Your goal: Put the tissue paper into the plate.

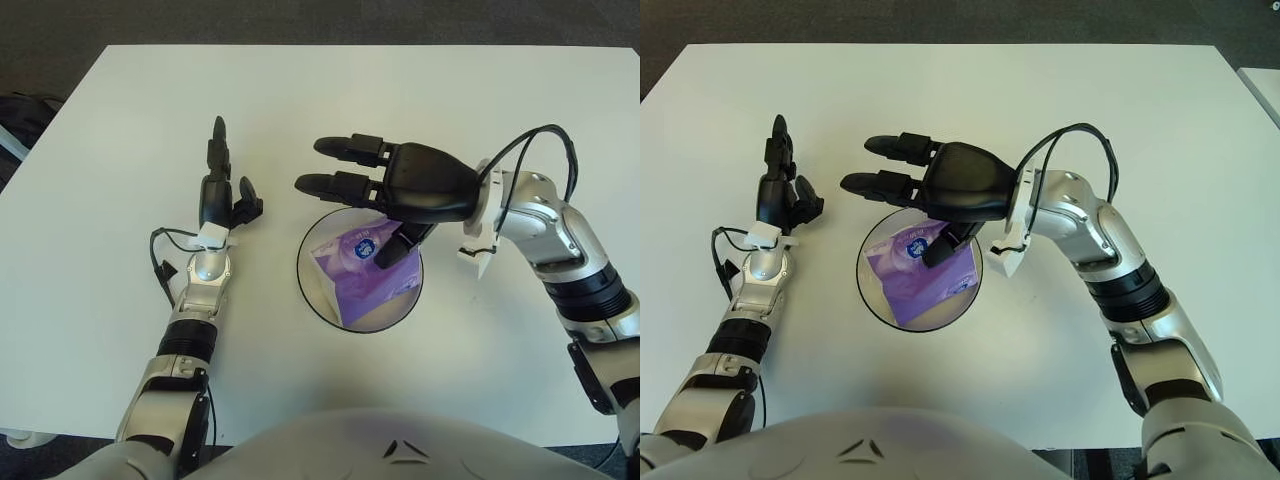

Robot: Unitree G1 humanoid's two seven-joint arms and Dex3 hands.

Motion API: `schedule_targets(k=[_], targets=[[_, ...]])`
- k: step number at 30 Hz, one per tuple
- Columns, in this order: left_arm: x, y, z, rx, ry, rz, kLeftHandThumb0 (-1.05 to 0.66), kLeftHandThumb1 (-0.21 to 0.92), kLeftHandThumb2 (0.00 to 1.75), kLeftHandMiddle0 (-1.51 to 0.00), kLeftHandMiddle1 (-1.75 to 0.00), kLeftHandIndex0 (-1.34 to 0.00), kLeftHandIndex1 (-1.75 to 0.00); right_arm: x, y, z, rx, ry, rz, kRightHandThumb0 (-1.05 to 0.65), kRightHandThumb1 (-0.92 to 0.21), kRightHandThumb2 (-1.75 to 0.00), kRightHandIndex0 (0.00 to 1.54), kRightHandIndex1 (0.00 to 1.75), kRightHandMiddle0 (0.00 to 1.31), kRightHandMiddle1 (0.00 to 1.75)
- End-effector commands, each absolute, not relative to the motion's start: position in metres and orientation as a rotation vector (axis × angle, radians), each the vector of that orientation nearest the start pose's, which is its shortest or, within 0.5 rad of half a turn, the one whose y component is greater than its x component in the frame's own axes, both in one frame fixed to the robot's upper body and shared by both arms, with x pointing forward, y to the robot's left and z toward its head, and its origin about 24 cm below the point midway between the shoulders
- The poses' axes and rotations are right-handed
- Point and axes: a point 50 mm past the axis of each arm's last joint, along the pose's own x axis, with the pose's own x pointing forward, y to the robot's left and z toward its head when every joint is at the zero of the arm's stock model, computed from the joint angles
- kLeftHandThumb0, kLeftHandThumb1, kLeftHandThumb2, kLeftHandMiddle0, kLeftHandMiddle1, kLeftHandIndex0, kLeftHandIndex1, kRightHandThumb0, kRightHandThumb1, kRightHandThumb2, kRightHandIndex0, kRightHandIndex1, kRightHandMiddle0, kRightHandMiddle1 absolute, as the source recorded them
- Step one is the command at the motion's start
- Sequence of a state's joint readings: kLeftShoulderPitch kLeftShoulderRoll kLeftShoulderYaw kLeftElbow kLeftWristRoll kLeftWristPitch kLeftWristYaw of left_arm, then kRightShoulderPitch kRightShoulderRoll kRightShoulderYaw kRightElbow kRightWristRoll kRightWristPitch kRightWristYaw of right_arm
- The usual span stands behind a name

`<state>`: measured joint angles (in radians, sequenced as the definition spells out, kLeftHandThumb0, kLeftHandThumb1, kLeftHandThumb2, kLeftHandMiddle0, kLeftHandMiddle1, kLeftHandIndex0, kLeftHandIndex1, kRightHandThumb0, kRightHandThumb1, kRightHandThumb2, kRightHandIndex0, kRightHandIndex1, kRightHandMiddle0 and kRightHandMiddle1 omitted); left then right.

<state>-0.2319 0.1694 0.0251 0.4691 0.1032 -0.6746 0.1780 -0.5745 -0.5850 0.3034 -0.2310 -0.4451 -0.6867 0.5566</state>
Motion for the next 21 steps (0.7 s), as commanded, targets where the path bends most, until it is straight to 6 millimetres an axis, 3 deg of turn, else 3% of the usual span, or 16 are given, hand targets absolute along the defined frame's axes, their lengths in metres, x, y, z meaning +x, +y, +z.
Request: schedule_targets(k=[1, 14, 21], targets=[[0.238, 0.180, -0.017, 0.244, -0.124, 0.069, -0.94, 0.92, 1.07, -0.02, -0.01, 0.00, 0.00, 0.242, -0.084, 0.216, -1.398, -1.152, 0.998, -1.03, -0.92, -0.80, 0.00, 0.00, 0.00, 0.00], [0.239, 0.183, -0.021, 0.278, -0.093, 0.100, -0.91, 0.92, 1.13, -0.06, -0.02, 0.00, 0.00, 0.257, -0.088, 0.228, -1.347, -1.079, 0.959, -0.98, -0.92, -0.86, 0.00, 0.00, 0.00, 0.00], [0.238, 0.182, -0.024, 0.258, -0.046, 0.118, -0.91, 0.92, 1.15, -0.02, 0.00, 0.00, 0.00, 0.273, -0.090, 0.235, -1.156, -0.976, 0.871, -0.99, -0.92, -0.83, 0.02, 0.01, 0.00, 0.00]])
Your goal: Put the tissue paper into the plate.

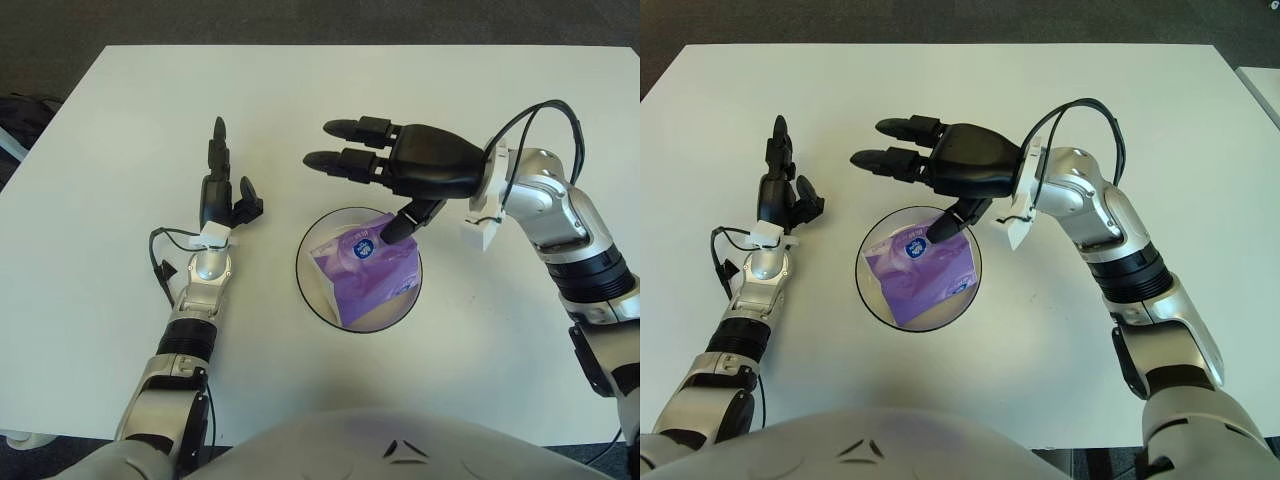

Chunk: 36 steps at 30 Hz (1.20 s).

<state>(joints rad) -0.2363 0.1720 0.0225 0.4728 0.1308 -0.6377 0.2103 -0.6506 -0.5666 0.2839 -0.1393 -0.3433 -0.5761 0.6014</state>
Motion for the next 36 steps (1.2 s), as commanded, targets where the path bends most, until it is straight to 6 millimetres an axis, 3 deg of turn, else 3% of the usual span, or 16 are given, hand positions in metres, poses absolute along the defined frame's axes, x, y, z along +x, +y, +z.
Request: schedule_targets(k=[1, 5, 8, 12, 19, 27, 36], targets=[[0.237, 0.181, -0.023, 0.251, -0.046, 0.120, -0.91, 0.92, 1.16, -0.02, 0.00, 0.00, 0.00, 0.274, -0.090, 0.235, -1.128, -0.962, 0.861, -1.00, -0.92, -0.83, 0.02, 0.01, 0.00, 0.00], [0.238, 0.178, -0.019, 0.228, -0.044, 0.123, -0.92, 0.92, 1.16, -0.01, 0.00, 0.00, 0.00, 0.278, -0.092, 0.237, -1.019, -0.915, 0.795, -1.01, -0.92, -0.83, 0.02, 0.01, 0.00, 0.00], [0.238, 0.178, -0.020, 0.221, -0.031, 0.129, -0.93, 0.92, 1.16, 0.00, 0.00, 0.00, 0.00, 0.284, -0.106, 0.240, -0.899, -0.875, 0.629, -1.01, -0.92, -0.79, 0.02, 0.01, 0.00, 0.00], [0.237, 0.176, -0.018, 0.209, -0.032, 0.135, -0.92, 0.92, 1.18, 0.00, 0.00, 0.00, 0.00, 0.316, -0.124, 0.230, -0.702, -0.781, 0.386, -1.01, -0.92, -0.75, 0.01, 0.00, 0.00, 0.00], [0.236, 0.174, -0.015, 0.188, -0.034, 0.132, -0.90, 0.92, 1.19, -0.01, 0.00, -0.03, -0.02, 0.330, -0.129, 0.208, -0.358, -0.779, 0.126, -0.97, -0.92, -0.74, 0.01, 0.01, 0.00, 0.00], [0.234, 0.173, -0.012, 0.194, -0.034, 0.128, -0.89, 0.92, 1.20, -0.01, -0.01, -0.03, -0.04, 0.342, -0.140, 0.176, -0.157, -0.687, 0.014, -0.89, -0.92, -0.94, 0.03, 0.01, 0.03, 0.02], [0.231, 0.174, -0.011, 0.199, -0.034, 0.128, -0.89, 0.92, 1.20, -0.02, 0.00, 0.00, -0.11, 0.340, -0.141, 0.147, -0.073, -0.590, -0.029, -0.86, -0.92, -1.08, 0.02, 0.00, 0.02, 0.04]])
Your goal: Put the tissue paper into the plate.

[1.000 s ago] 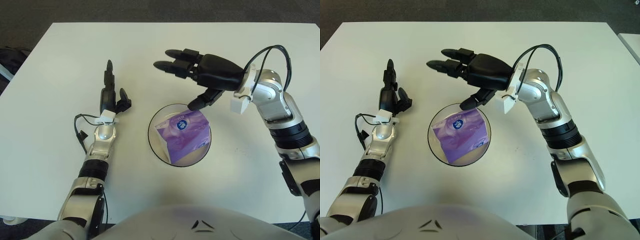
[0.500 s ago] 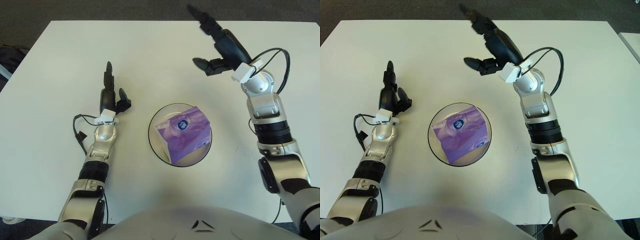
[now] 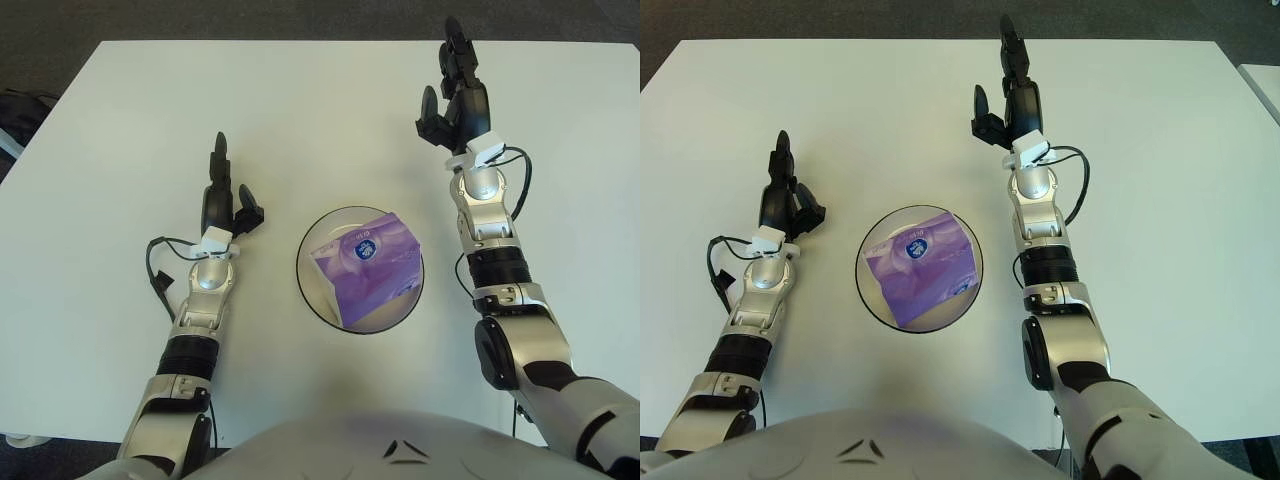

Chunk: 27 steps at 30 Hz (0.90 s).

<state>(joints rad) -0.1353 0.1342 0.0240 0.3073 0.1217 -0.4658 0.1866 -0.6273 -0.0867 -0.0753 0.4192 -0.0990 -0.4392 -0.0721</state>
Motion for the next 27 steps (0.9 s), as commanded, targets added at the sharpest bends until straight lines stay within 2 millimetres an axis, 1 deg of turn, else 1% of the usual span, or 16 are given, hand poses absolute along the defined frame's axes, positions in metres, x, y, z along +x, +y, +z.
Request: schedule_targets(k=[1, 3, 9, 13, 27], targets=[[0.231, 0.174, -0.011, 0.199, -0.033, 0.129, -0.89, 0.92, 1.20, -0.02, 0.00, 0.00, -0.12, 0.339, -0.141, 0.144, -0.069, -0.578, -0.031, -0.86, -0.92, -1.10, 0.02, 0.00, 0.01, 0.05], [0.230, 0.174, -0.011, 0.199, -0.033, 0.130, -0.89, 0.92, 1.20, -0.02, 0.00, 0.00, -0.12, 0.338, -0.141, 0.135, -0.062, -0.550, -0.033, -0.86, -0.92, -1.11, 0.02, 0.00, 0.01, 0.05], [0.229, 0.175, -0.011, 0.193, -0.034, 0.133, -0.89, 0.92, 1.20, -0.02, 0.00, 0.00, -0.14, 0.335, -0.143, 0.122, -0.055, -0.506, -0.035, -0.86, -0.92, -1.13, 0.02, 0.00, 0.00, 0.06], [0.228, 0.175, -0.010, 0.192, -0.038, 0.135, -0.89, 0.92, 1.19, -0.02, 0.00, 0.00, -0.15, 0.329, -0.144, 0.110, -0.050, -0.467, -0.045, -0.85, -0.92, -1.14, 0.03, 0.01, 0.00, 0.06], [0.225, 0.177, -0.009, 0.196, -0.047, 0.142, -0.88, 0.92, 1.19, -0.03, -0.01, 0.00, -0.16, 0.307, -0.152, 0.086, -0.050, -0.368, -0.074, -0.83, -0.92, -1.13, 0.06, 0.01, 0.00, 0.14]])
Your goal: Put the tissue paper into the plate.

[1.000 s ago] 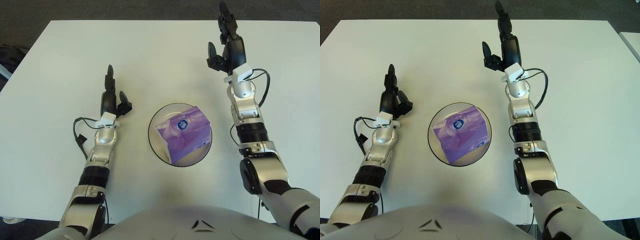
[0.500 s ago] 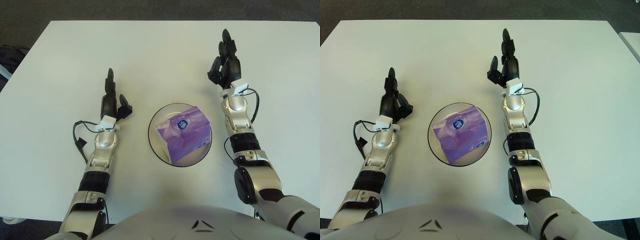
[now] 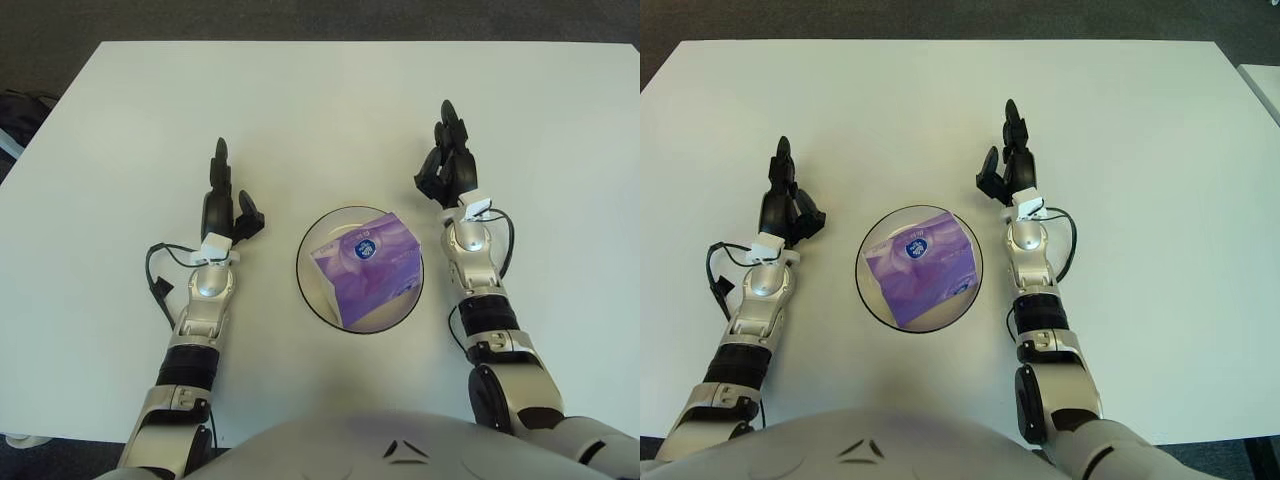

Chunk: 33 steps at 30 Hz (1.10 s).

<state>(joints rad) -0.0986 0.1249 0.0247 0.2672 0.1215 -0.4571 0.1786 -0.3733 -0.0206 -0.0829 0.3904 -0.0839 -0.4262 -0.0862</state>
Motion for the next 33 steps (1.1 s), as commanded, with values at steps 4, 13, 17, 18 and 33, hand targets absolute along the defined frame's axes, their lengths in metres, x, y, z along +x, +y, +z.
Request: schedule_targets(k=[4, 13, 17, 18, 33], targets=[[0.224, 0.177, -0.010, 0.194, -0.046, 0.143, -0.89, 0.92, 1.19, -0.04, -0.01, 0.00, -0.16, 0.296, -0.158, 0.076, -0.066, -0.324, -0.068, -0.82, -0.92, -1.12, 0.06, 0.02, 0.00, 0.16], [0.223, 0.177, -0.010, 0.196, -0.056, 0.134, -0.90, 0.92, 1.20, -0.04, -0.01, 0.00, -0.16, 0.268, -0.166, 0.058, -0.099, -0.258, -0.103, -0.79, -0.92, -1.09, 0.09, 0.02, 0.00, 0.22], [0.223, 0.177, -0.011, 0.195, -0.060, 0.128, -0.90, 0.92, 1.21, -0.04, -0.01, 0.00, -0.15, 0.262, -0.169, 0.053, -0.107, -0.223, -0.125, -0.76, -0.92, -1.08, 0.10, 0.02, 0.00, 0.26], [0.223, 0.177, -0.011, 0.194, -0.062, 0.128, -0.90, 0.92, 1.21, -0.04, -0.01, 0.00, -0.15, 0.261, -0.170, 0.052, -0.110, -0.215, -0.130, -0.76, -0.92, -1.08, 0.10, 0.02, 0.00, 0.27], [0.226, 0.179, -0.009, 0.202, -0.077, 0.120, -0.90, 0.92, 1.21, -0.04, 0.00, 0.00, -0.17, 0.240, -0.167, 0.043, -0.093, -0.172, -0.174, -0.61, -0.92, -1.02, 0.17, 0.03, 0.00, 0.49]])
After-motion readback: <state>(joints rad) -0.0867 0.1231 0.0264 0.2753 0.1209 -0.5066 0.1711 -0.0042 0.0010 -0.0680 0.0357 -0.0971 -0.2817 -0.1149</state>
